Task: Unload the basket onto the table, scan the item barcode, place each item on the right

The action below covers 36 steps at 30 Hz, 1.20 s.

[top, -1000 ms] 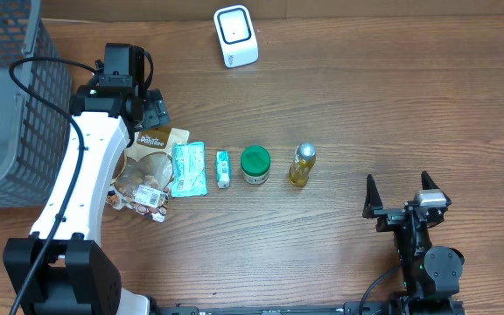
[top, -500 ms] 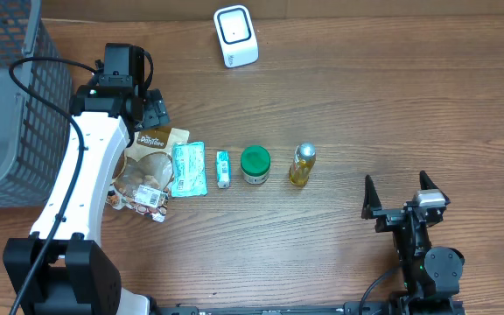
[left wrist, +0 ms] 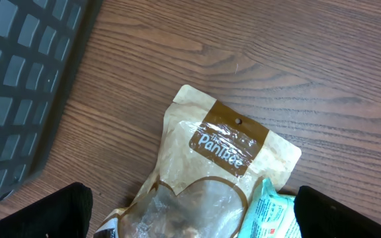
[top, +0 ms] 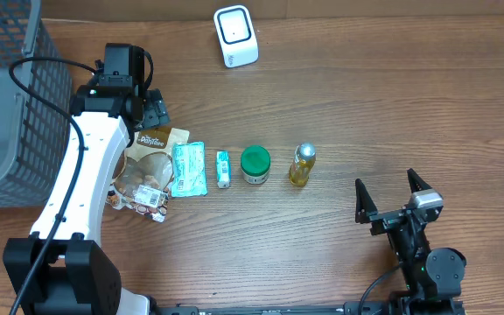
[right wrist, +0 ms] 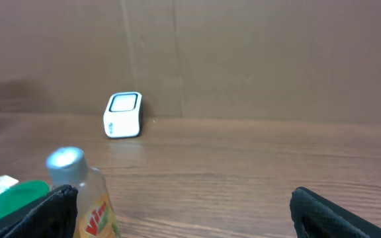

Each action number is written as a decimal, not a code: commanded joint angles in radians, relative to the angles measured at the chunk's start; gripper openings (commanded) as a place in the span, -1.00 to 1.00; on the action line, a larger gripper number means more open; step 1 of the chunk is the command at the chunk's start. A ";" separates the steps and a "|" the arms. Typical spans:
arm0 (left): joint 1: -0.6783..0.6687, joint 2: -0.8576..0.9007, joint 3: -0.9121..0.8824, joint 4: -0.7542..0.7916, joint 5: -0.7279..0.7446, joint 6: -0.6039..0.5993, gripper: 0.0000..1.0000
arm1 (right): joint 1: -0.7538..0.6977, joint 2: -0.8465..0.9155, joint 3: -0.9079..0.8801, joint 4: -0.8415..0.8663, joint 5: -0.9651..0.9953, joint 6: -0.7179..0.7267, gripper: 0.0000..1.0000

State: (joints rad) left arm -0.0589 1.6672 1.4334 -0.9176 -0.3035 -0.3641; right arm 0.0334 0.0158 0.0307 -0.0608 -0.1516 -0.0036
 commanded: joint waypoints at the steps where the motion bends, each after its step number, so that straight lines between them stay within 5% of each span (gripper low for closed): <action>1: -0.007 0.002 0.003 0.002 -0.018 0.001 0.99 | 0.001 -0.002 0.041 0.008 -0.007 0.026 1.00; 36: -0.007 0.002 0.003 0.002 -0.018 0.001 0.99 | 0.001 -0.002 0.054 0.059 0.016 0.090 1.00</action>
State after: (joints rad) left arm -0.0589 1.6672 1.4334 -0.9176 -0.3035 -0.3637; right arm 0.0334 0.0158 0.0376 -0.0010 -0.1490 0.0753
